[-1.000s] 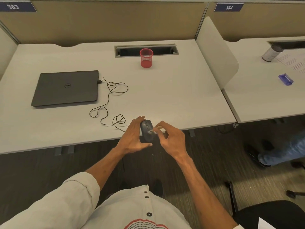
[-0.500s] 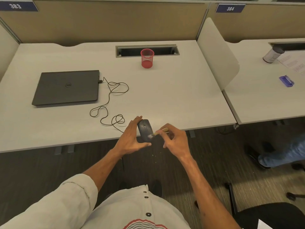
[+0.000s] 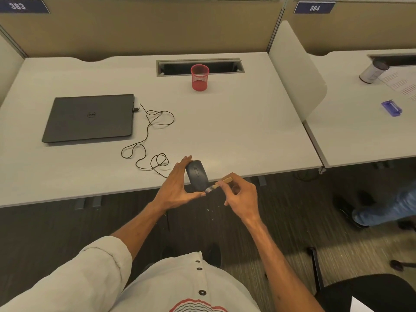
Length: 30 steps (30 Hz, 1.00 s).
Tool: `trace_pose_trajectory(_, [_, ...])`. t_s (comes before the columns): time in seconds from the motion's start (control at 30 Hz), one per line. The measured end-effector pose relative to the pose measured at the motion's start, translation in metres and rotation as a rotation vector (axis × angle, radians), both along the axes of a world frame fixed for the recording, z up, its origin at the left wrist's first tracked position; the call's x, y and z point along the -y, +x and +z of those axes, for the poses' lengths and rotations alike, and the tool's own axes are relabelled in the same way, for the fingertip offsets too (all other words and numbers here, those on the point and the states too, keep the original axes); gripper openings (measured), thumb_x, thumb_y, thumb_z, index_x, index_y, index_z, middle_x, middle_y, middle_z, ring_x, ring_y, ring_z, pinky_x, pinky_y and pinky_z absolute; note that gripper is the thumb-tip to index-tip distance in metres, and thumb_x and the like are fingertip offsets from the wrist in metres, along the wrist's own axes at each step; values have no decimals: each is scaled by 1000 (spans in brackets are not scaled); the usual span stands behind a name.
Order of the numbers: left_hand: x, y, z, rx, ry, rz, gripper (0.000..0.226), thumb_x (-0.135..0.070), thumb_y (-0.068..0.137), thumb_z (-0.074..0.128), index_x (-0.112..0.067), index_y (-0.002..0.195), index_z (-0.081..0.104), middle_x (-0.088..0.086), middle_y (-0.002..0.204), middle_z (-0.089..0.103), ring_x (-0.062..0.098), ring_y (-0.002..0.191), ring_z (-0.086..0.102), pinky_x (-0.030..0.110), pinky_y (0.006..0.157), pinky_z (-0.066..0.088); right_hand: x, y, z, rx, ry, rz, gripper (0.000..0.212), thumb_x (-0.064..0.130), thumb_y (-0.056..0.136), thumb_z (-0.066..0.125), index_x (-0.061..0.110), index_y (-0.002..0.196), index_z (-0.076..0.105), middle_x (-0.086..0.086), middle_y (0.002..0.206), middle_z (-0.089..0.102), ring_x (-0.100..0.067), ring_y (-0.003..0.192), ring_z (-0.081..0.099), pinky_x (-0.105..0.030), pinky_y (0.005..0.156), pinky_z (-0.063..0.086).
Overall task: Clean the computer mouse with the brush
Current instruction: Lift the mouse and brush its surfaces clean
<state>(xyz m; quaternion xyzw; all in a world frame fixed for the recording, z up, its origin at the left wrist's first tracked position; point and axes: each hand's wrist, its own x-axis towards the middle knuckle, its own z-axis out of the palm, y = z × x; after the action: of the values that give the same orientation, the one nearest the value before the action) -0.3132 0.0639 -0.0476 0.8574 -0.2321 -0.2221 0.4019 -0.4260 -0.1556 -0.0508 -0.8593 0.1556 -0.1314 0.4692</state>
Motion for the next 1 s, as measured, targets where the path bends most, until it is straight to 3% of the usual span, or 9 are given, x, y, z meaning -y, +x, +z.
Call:
trace_pose_trajectory(0.13, [1, 0, -1, -5, 8, -9, 133, -65, 69, 89, -25, 171, 13, -5, 179, 18, 22, 164, 26, 52, 134, 30, -2, 8, 11, 89, 23, -66, 12, 54, 101, 69, 60, 111, 66, 33, 101, 72, -5, 65, 75, -22, 62, 64])
trace_pose_trajectory(0.3, [3, -1, -1, 4, 5, 19, 132, -65, 69, 87, -24, 170, 15, -4, 179, 18, 22, 164, 27, 46, 133, 28, -3, 13, 9, -2, -23, 8, 10, 48, 102, 72, 43, 111, 71, 28, 94, 74, -6, 62, 75, -29, 64, 67])
trace_pose_trajectory(0.47, [2, 2, 0, -7, 6, 17, 133, -67, 67, 86, -24, 170, 14, -2, 179, 19, 23, 164, 26, 48, 134, 27, -4, 7, 10, -78, 13, 95, 8, 46, 100, 76, 38, 100, 74, 18, 85, 76, -13, 67, 74, -32, 63, 68])
trace_pose_trajectory(0.63, [1, 1, 0, 11, 23, 8, 132, -68, 69, 85, -23, 171, 14, -4, 180, 17, 22, 165, 24, 53, 135, 27, -7, 11, 17, 10, 262, -11, 8, 34, 101, 78, 38, 96, 75, 18, 93, 78, -19, 57, 75, -26, 58, 65])
trace_pose_trajectory(1.0, [-5, 1, 1, 40, 34, 9, 136, -70, 68, 86, -22, 171, 11, -4, 181, 15, 21, 167, 21, 47, 137, 21, -8, 12, 2, -81, 109, -253, 9, 41, 101, 75, 33, 103, 74, 18, 88, 75, -9, 54, 74, -33, 69, 67])
